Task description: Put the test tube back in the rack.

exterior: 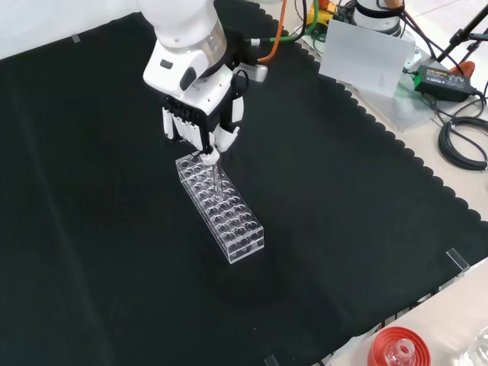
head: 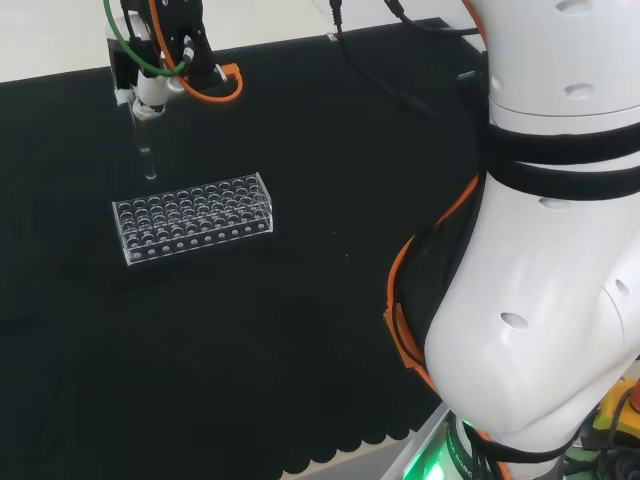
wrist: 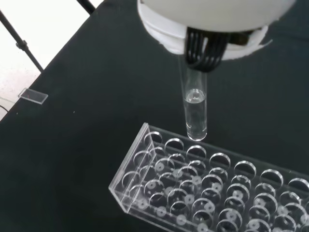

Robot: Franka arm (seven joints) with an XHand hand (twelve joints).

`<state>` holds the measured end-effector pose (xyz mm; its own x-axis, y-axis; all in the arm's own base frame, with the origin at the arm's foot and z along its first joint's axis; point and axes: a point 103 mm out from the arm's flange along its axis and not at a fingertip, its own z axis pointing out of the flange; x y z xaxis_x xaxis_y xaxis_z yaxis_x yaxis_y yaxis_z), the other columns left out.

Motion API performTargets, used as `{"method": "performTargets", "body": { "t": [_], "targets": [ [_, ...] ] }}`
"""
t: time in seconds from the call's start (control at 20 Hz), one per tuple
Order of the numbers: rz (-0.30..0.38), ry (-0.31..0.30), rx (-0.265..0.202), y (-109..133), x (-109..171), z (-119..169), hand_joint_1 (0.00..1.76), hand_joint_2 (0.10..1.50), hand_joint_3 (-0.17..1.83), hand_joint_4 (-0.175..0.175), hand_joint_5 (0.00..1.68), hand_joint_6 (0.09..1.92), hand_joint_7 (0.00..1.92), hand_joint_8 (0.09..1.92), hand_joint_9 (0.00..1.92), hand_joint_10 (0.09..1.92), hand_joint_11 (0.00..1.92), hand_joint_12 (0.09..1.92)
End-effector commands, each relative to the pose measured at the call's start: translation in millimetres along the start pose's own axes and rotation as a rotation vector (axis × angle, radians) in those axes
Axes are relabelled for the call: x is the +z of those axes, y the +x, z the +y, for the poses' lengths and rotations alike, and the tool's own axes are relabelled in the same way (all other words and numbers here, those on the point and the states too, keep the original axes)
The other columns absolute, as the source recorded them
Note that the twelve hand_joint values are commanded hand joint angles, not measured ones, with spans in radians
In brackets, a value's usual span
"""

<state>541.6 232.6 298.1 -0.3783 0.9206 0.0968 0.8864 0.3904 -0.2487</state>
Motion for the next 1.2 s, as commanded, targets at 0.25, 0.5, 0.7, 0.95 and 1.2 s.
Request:
{"method": "performTargets", "body": {
  "t": [0.25,0.5,0.7,0.95,1.2],
  "targets": [
    [0.034,0.027,-0.003,4,22,7,1.44,0.63,0.63,-0.175,1.38,0.18,1.40,0.74,1.34,0.50,0.98,1.17],
    [0.034,0.027,-0.011,8,25,14,1.44,0.63,0.63,-0.175,1.38,0.18,1.40,0.74,1.34,0.50,0.98,1.17],
    [0.028,0.026,-0.013,6,25,19,1.44,0.63,0.63,-0.175,1.38,0.18,1.40,0.74,1.34,0.50,0.98,1.17],
    [0.021,0.032,-0.008,2,29,23,1.44,0.63,0.63,-0.175,1.38,0.18,1.40,0.74,1.34,0.50,0.98,1.17],
    [0.018,0.038,-0.002,-3,32,24,1.44,0.63,0.63,-0.175,1.38,0.18,1.40,0.74,1.34,0.50,0.98,1.17]
  ]
}}
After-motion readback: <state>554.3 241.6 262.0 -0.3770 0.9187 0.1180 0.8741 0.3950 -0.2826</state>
